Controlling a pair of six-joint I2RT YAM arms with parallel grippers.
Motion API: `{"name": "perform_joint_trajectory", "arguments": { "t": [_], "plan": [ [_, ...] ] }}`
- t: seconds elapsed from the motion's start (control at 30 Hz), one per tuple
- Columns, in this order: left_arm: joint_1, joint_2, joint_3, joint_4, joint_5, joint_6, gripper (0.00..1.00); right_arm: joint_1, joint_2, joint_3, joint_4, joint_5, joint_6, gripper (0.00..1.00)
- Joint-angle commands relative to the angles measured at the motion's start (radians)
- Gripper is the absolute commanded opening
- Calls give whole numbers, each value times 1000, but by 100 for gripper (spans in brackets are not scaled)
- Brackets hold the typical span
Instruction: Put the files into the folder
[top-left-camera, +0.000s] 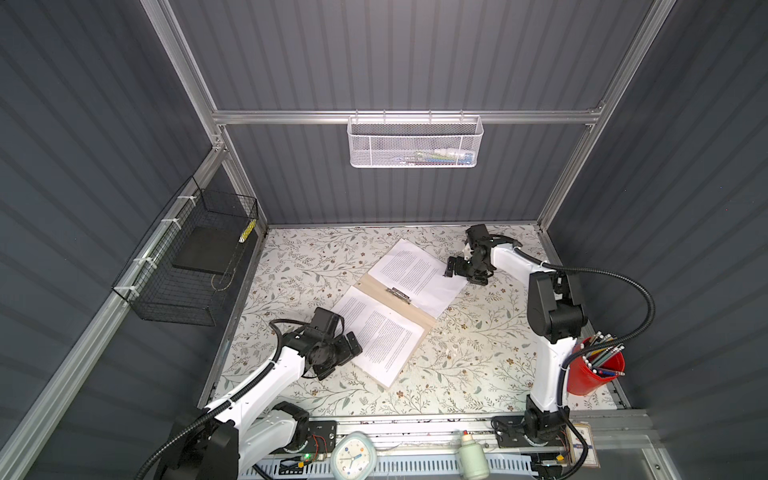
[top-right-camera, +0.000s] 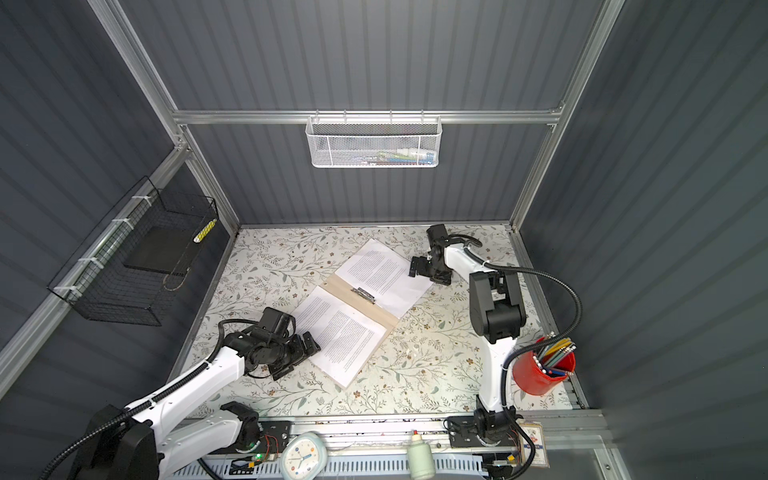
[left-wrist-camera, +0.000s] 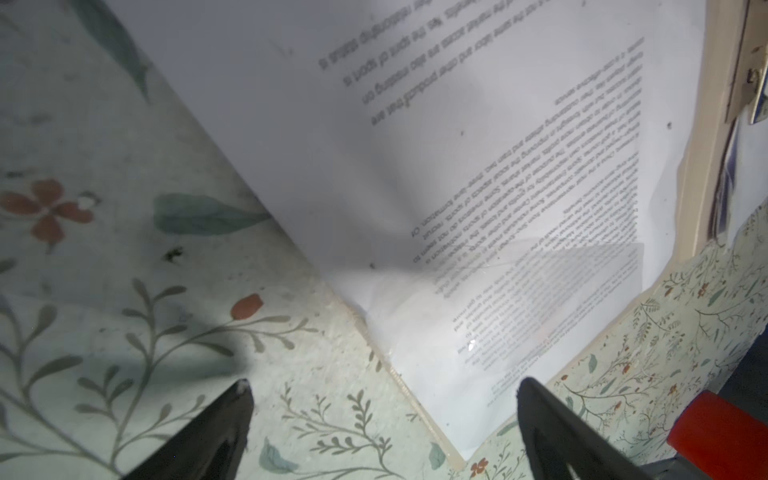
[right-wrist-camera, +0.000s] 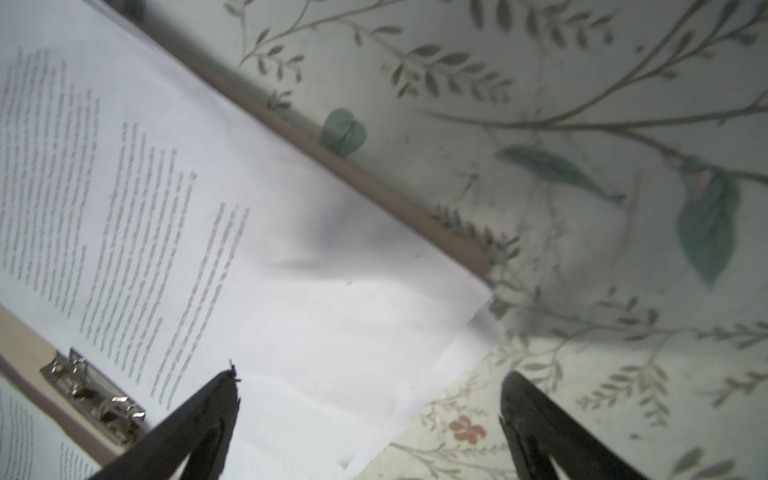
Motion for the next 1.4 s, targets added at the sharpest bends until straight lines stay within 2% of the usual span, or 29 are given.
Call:
{"name": "perform_joint_trajectory", "arguments": {
  "t": [0.0,0.17,0.3,0.47,0.53,0.63,0.87,0.97,1.13,1.27,1.37],
  "plan": [
    [1,-29,-49,116,-4,-89,100,-30,73,108,-103,-9,-35,99],
    [1,17,-104,216,-6,-115,100,-58,129,190,-89,-76,-11,99],
    [1,48,-166,345,-4,-157,100,-69,232,317,-147,-202,-4,99],
    [1,57,-209,477,-11,-181,100,-67,266,318,-131,-327,18,96],
    [1,46,-202,534,-10,-166,100,-64,275,316,-158,-342,14,94],
    [0,-4,-154,533,-12,-106,100,-57,230,222,-122,-372,11,92],
    [-1,-119,103,282,-12,121,100,-32,45,-93,-2,-357,36,90],
    [-1,-134,198,261,29,173,100,-13,-24,-214,57,-364,59,90],
    [-42,24,405,317,168,242,100,33,-145,-393,167,-356,134,90],
    [-121,248,579,395,222,293,100,98,-244,-480,287,-361,264,93],
    [-219,445,705,460,222,312,100,101,-336,-508,287,-237,319,99]
  ]
}}
